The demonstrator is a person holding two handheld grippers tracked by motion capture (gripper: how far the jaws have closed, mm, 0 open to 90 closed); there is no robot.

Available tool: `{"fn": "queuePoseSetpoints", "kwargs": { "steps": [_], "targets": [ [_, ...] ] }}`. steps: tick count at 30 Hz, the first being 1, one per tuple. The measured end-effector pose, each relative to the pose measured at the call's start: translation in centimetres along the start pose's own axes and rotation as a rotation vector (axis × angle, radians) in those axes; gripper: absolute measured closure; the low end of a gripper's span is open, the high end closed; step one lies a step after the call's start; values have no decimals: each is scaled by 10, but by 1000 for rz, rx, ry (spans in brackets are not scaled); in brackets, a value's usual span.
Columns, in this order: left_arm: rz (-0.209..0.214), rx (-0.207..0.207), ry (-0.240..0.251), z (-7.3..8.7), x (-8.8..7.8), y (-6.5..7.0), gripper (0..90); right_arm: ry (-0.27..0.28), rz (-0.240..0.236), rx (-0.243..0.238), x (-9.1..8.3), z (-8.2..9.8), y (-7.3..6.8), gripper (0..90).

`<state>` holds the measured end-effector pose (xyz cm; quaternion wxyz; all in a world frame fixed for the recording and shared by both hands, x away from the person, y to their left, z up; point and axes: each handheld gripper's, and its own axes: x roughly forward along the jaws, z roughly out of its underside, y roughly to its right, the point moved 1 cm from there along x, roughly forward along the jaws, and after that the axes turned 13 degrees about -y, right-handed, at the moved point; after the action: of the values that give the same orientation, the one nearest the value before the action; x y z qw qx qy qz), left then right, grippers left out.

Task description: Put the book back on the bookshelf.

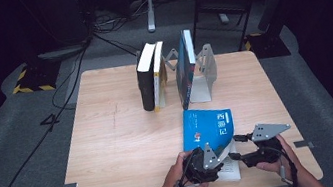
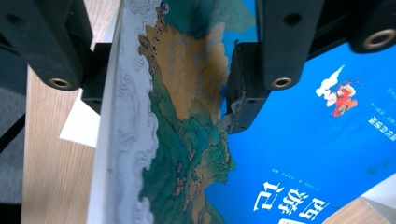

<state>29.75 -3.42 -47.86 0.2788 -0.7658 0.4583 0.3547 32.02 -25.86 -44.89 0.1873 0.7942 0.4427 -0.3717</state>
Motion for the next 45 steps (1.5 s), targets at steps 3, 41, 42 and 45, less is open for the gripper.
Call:
{"fn": "queuePoseSetpoints", "kwargs": {
  "steps": [3,41,42,45],
  "targets": [
    [-40,38,4,0,-3,4,592,3,-1,2,0,1,1,351],
    [141,74,-18,72,-59,-80,674,-61,108,-170,58,-21,-7,320],
    [143,74,-17,73,-59,-82,674,-66,117,-179,59,-20,-5,321],
    [147,62,-12,75,-61,-86,672,-58,144,-189,61,-19,-1,356]
  ]
}}
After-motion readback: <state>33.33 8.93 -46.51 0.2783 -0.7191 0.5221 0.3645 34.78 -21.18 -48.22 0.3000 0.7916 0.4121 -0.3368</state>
